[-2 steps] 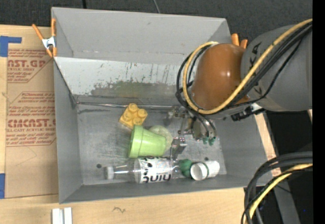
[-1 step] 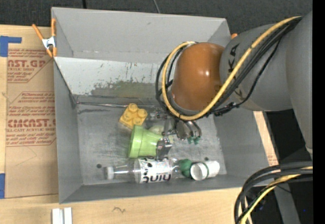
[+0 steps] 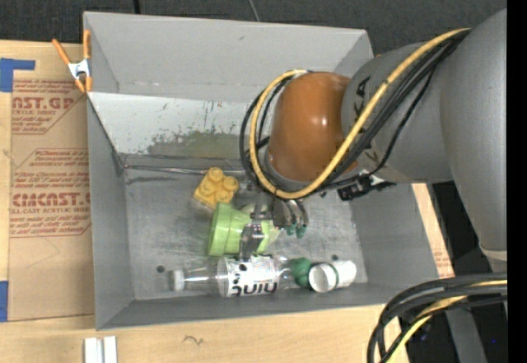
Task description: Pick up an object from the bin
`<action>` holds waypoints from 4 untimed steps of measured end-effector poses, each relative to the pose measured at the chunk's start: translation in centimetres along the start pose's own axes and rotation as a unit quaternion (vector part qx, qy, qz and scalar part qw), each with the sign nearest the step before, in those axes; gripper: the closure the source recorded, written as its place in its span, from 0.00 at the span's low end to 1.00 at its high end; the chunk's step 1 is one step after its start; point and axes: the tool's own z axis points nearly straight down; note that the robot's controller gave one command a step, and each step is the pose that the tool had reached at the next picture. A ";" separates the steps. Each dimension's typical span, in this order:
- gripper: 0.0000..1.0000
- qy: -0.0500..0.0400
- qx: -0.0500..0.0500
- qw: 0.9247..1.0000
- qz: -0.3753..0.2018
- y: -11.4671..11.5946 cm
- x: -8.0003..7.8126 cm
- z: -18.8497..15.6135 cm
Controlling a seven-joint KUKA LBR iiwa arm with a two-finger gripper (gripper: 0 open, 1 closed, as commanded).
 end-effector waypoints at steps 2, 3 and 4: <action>1.00 -0.013 -0.001 0.999 -0.043 -0.4 -1.4 5.0; 1.00 -0.013 -0.001 0.999 -0.043 -0.4 -1.4 5.0; 1.00 -0.010 -0.001 0.999 -0.043 -0.4 -1.3 4.6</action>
Offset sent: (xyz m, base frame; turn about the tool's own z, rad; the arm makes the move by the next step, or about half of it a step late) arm 0.0020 -0.0076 -0.0818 -0.1164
